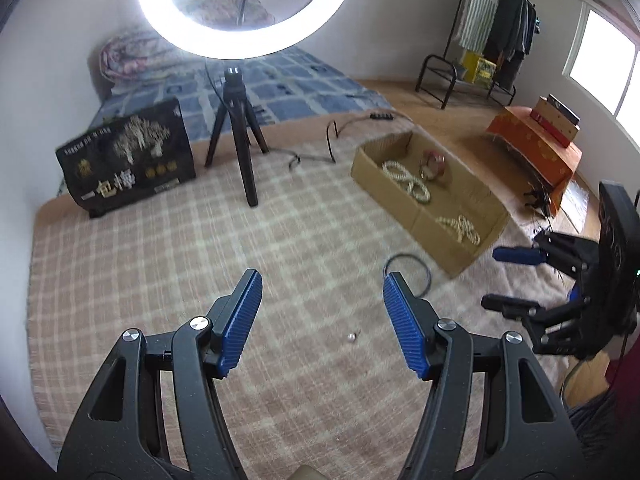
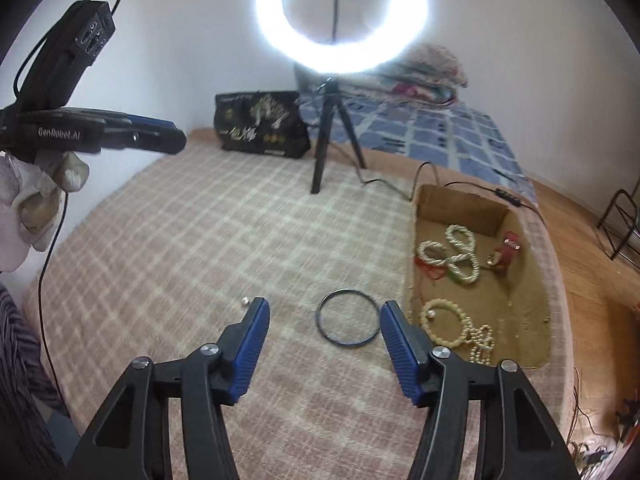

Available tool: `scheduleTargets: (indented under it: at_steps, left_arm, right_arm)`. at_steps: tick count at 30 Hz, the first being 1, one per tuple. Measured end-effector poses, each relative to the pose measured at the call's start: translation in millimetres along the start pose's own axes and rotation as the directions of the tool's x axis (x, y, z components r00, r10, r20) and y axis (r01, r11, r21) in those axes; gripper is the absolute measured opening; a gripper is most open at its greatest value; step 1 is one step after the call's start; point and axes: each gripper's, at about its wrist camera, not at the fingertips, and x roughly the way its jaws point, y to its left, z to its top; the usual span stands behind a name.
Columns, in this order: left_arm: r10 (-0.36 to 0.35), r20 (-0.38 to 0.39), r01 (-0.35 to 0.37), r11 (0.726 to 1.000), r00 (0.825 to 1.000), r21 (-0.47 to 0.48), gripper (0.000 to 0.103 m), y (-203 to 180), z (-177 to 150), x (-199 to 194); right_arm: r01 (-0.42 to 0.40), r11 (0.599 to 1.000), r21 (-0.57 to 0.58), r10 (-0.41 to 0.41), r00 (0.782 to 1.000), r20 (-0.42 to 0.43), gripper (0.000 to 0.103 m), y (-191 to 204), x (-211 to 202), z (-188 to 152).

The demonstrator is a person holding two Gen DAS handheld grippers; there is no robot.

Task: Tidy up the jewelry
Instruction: 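Move the left tool to the other pearl earring while the right tool approaches the black bangle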

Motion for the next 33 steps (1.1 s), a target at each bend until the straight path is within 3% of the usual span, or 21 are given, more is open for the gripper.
scheduleTargets:
  at_steps: [10, 16, 18, 24, 26, 33]
  left_arm:
    - [-0.065, -0.143, 0.080, 0.992, 0.988, 0.098, 0.065, -8, -40, 50]
    - [-0.074, -0.234, 0.115, 0.979, 0.969, 0.166, 0.040, -23, -56, 85]
    - [-0.073, -0.259, 0.121, 0.977, 0.963, 0.174, 0.039, -25, -61, 96]
    - [-0.068, -0.279, 0.124, 0.974, 0.958, 0.188, 0.038, -28, -65, 112]
    - [-0.065, -0.282, 0.124, 0.973, 0.957, 0.197, 0.028, -29, -64, 115]
    - [-0.047, -0.285, 0.121, 0.962, 0.957, 0.246, 0.027, -40, -67, 123]
  right_arm:
    - [-0.077, 0.993, -0.090, 0.065, 0.989, -0.132, 0.039, 11, 45, -14]
    - [-0.082, 0.990, -0.118, 0.062, 0.984, -0.164, 0.036, 11, 63, -15]
    - [-0.084, 0.989, -0.119, 0.062, 0.982, -0.179, 0.034, 10, 69, -16]
    - [-0.092, 0.988, -0.126, 0.065, 0.977, -0.204, 0.030, 10, 82, -16]
    - [-0.092, 0.987, -0.129, 0.064, 0.976, -0.210, 0.030, 10, 86, -16]
    - [-0.090, 0.987, -0.130, 0.059, 0.973, -0.223, 0.029, 9, 96, -15]
